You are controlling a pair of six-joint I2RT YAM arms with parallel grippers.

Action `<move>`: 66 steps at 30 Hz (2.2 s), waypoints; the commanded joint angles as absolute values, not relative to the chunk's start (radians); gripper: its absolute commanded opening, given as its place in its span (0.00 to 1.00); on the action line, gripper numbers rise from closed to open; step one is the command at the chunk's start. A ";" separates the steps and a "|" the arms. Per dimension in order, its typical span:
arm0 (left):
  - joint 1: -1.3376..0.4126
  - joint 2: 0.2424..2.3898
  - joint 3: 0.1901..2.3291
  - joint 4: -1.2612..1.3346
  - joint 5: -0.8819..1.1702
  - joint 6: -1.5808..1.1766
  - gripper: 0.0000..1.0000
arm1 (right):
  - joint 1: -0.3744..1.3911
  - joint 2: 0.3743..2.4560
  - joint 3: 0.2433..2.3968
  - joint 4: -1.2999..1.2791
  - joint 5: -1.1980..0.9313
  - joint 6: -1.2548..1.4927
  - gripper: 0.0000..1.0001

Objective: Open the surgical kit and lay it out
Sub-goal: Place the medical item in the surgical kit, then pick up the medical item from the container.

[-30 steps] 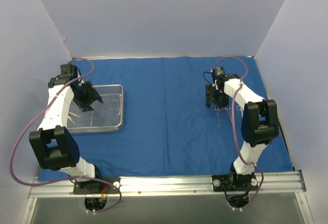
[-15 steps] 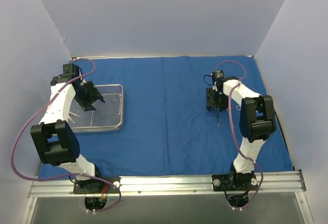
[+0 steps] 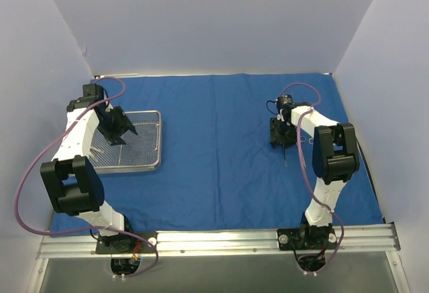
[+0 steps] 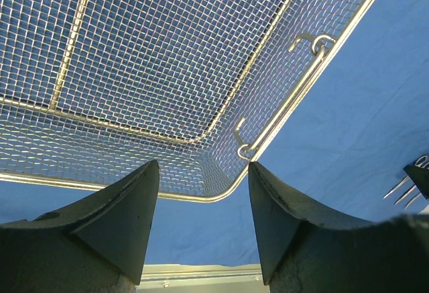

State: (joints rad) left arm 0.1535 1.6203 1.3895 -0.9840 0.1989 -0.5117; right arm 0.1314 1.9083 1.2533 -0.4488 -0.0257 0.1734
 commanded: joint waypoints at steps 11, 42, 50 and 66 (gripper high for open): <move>0.161 1.638 1.431 -0.946 0.222 -0.508 0.64 | 0.130 1.930 1.243 -0.476 -0.051 0.170 0.37; 0.459 2.005 1.638 -0.899 -0.158 -0.331 0.55 | 0.307 1.658 1.385 -0.611 -0.181 0.199 0.47; 0.457 2.132 1.739 -0.920 -0.241 -0.279 0.51 | 0.284 1.657 1.361 -0.604 -0.189 0.196 0.47; 0.416 2.241 1.769 -0.933 -0.275 -0.307 0.37 | 0.259 1.640 1.322 -0.604 -0.201 0.212 0.46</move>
